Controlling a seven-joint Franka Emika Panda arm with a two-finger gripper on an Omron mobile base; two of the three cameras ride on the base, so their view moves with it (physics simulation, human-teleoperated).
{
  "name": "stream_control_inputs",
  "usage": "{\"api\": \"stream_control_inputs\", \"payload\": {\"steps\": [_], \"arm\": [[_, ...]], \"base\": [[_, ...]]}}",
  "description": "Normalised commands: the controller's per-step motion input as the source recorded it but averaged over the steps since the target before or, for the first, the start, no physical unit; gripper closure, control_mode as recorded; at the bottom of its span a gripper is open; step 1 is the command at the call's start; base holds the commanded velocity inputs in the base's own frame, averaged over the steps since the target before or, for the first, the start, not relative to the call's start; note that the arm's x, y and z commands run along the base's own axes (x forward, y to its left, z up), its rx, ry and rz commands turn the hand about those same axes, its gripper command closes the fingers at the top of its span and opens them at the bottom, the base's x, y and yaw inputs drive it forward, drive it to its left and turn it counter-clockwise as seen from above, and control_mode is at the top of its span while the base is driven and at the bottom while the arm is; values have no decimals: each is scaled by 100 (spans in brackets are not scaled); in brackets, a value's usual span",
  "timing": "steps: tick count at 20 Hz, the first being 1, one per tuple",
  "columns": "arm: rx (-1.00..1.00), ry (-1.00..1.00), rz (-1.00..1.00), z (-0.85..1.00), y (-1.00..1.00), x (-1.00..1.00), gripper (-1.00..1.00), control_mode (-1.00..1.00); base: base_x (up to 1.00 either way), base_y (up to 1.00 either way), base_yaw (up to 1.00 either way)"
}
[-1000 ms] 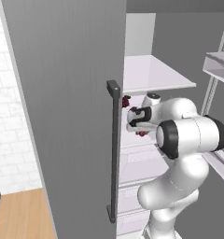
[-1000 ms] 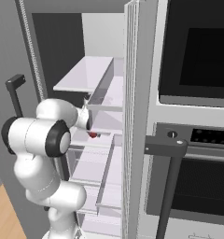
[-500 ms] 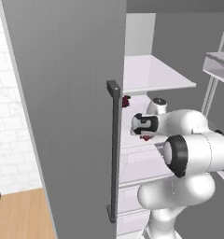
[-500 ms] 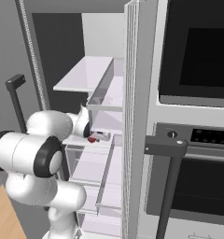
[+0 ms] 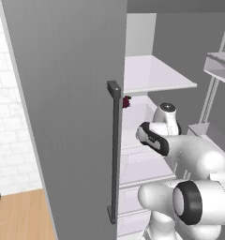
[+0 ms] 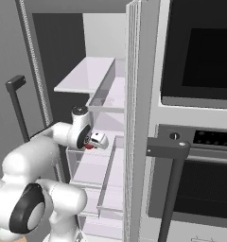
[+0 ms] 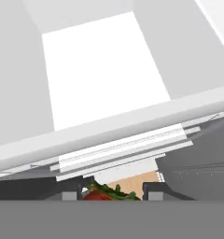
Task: Take the strawberry from the fridge and place it on top of the pancake, located on the dining counter.
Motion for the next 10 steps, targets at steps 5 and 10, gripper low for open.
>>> {"api": "stream_control_inputs", "payload": {"steps": [5,10], "arm": [[-1,0,-3,55,-1,-60,100,-100],[0,0,1,72,0,-67,100,-100]], "base": [[0,0,0],[0,0,0]]}}
